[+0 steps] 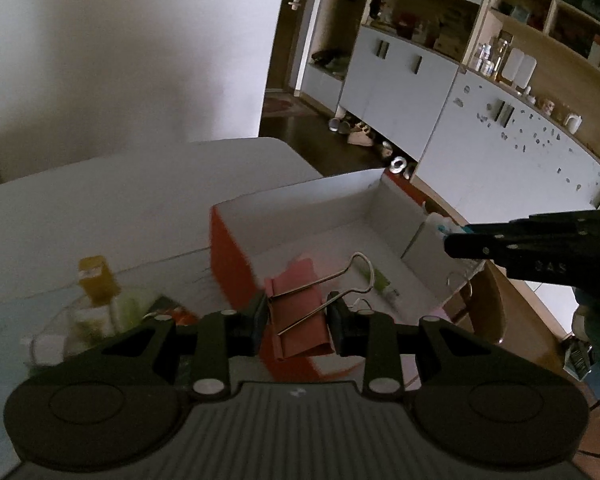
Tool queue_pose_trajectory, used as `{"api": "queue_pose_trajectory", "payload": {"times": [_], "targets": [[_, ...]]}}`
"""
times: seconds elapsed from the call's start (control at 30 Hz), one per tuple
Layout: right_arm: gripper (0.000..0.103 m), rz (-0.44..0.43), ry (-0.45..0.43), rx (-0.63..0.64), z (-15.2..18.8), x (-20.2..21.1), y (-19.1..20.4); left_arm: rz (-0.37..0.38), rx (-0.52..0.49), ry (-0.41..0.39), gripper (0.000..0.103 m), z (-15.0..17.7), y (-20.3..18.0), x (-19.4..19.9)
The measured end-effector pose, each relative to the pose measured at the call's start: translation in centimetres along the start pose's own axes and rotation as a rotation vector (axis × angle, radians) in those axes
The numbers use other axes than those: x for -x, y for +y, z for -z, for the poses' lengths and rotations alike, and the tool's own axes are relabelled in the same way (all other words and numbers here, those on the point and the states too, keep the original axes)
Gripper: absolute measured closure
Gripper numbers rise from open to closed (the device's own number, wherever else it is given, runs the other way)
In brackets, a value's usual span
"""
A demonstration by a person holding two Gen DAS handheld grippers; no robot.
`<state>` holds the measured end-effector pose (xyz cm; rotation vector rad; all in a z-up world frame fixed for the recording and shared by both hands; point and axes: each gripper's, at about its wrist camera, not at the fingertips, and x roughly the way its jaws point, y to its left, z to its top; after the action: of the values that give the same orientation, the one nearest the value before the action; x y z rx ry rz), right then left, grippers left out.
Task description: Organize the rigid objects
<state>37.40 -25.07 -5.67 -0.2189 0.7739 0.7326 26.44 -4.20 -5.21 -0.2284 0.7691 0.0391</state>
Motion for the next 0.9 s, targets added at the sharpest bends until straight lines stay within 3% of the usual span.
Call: {"api": "queue_pose_trajectory", "payload": {"times": [0.23,0.57,0.9], "targets": [[0.077,0.009,0.012,0.018,-1.2,-2.2,-3.4,-0.018,-0.019,0.037,0.072,-1.9,-3.2,-4.0],[0.077,0.008,0.049,0.021,-2.1,-7.3,-6.9,-0.066,-0.031,0.164,0.072,-2.5,-5.3,-10.9],[0.077,0.006,0.141,0.074,-2.2,-12.4,-7.5,-0.088,-0.086,0.295,0.072,-2.2,-7.5,-16.4]]}}
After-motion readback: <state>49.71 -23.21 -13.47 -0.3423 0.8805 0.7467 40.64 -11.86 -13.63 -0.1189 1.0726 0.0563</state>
